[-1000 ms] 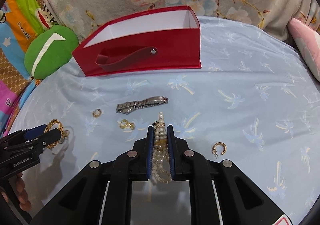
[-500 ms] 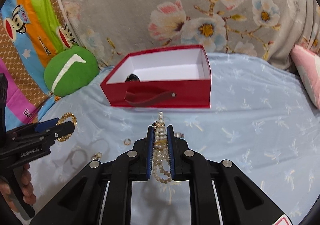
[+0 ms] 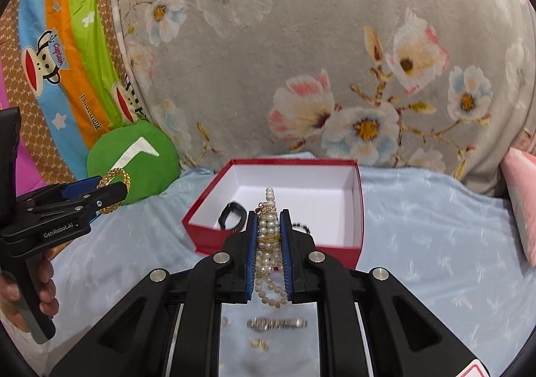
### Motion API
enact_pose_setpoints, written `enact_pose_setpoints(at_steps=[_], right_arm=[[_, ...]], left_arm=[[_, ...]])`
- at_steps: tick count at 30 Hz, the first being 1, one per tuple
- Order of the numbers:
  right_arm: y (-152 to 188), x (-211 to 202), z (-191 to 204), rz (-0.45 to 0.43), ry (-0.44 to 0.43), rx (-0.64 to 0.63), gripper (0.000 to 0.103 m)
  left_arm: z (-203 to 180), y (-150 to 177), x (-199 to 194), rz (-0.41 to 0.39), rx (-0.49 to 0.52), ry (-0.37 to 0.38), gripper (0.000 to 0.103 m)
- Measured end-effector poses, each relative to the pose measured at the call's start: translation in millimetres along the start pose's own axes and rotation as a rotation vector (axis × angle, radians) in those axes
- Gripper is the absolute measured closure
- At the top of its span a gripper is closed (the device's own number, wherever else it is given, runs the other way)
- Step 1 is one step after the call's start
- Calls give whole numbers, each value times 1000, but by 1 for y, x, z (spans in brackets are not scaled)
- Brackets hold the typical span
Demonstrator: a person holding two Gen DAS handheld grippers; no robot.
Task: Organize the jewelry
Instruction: 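Carry the bangle and pearls into the red box and open both tools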
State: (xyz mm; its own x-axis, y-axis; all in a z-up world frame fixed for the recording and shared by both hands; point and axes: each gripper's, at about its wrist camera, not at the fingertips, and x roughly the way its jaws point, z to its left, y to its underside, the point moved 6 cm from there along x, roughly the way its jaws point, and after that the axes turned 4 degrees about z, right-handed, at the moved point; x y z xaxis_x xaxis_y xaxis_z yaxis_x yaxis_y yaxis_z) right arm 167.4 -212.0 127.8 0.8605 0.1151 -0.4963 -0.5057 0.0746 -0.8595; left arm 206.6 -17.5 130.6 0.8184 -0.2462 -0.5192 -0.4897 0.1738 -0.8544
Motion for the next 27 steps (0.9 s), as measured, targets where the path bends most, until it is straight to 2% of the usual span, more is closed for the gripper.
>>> enact_pose_setpoints(at_steps=[4,11,16,19,27], right_arm=[[-28,23,-5,-11,-7,-7,91],[-61,88,-30,35,-41,47,91],[-64,136,-42,90,-31,62,91],[-63,158,-47,113,-15,59,91],[-59,217,-66,177,2,81,91]], left_arm=[[-6,-24,26,-1,3,25,46],[-15,-53,78,-11,19,23,46],[-16,-64,119,25,0,45,46],[-17,-68,147,50,7,24,46],[-27,-68,213,137,19,43,46]])
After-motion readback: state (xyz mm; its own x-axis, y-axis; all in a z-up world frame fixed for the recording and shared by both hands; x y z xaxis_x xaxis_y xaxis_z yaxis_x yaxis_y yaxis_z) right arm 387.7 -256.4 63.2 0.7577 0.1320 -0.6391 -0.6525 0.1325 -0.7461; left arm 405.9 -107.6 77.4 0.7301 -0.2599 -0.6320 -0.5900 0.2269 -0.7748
